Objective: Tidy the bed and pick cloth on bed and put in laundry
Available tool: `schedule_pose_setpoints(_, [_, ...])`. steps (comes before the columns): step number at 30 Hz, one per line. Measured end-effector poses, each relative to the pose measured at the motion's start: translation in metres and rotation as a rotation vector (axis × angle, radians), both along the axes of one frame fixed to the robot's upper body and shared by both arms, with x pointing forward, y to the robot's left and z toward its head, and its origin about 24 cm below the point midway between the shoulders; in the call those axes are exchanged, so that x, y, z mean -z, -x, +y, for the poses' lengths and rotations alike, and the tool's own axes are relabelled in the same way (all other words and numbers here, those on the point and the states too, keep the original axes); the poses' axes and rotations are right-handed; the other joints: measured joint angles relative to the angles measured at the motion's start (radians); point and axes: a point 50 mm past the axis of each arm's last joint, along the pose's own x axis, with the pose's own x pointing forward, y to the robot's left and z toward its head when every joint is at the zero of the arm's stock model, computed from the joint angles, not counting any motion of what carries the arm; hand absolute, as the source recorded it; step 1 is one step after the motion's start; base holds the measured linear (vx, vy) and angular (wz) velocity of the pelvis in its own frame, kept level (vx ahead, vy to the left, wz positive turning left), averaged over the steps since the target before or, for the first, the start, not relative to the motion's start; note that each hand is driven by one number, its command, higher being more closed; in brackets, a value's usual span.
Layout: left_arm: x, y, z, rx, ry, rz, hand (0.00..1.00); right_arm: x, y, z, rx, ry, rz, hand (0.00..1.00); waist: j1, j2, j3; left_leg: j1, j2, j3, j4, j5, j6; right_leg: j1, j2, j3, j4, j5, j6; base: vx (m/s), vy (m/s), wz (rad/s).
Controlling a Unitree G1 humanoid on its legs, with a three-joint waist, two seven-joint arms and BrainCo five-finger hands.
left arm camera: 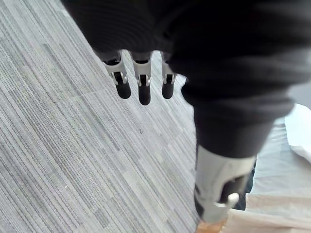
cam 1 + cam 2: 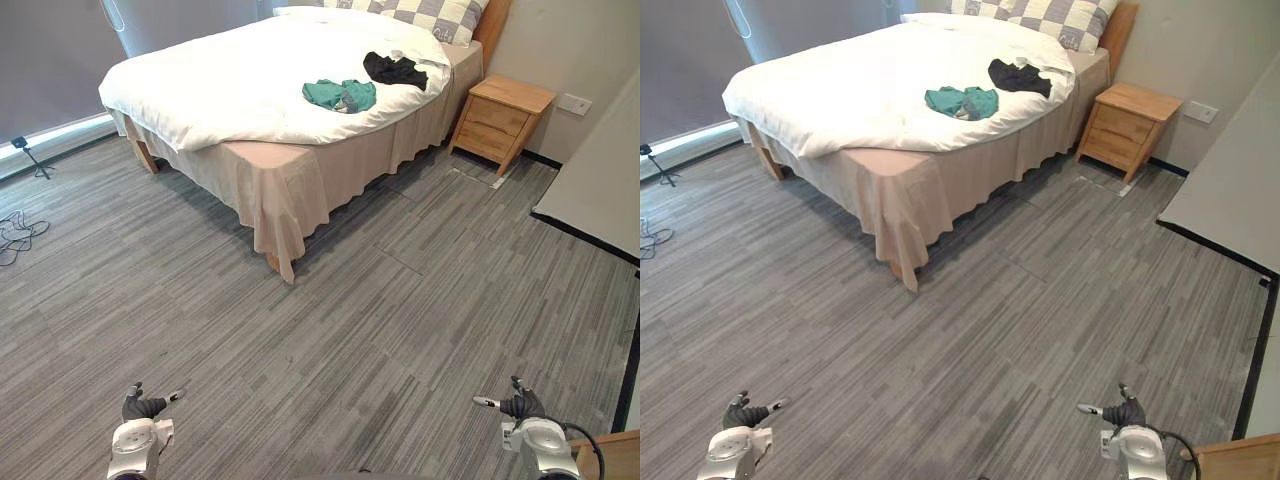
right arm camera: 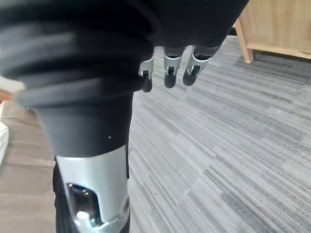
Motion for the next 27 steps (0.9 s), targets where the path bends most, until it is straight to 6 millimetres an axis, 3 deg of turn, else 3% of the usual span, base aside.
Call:
schedule_pose_setpoints(15, [0.007,0.005,-0.012,0.007,0.062,-0.030,0.00,0.001,0.000,0.004,-0.074,0.026,0.017,0.00,-0.010,-0.008,-0.006,-0.017,-0.004,-0.027,0.017,-0.001,0.001,-0.024,-0.011,-0.023,0.045,-0.022,-0.001,-0.02,-0.040,0.04])
schedule_pose_setpoints(27, [0.009,0.005,-0.018,0.034,0.077,-0.042,0.00,0.000,0.011,-0.006,-0.085,0.056,0.055,0.00,-0.016,-0.004,-0.014,-0.053,-0.016,-0.023,0.029,-0.003,0.017,-0.092,-0.023,0.000,0.107,-0.033,-0.006,-0.05,-0.020,-0.05])
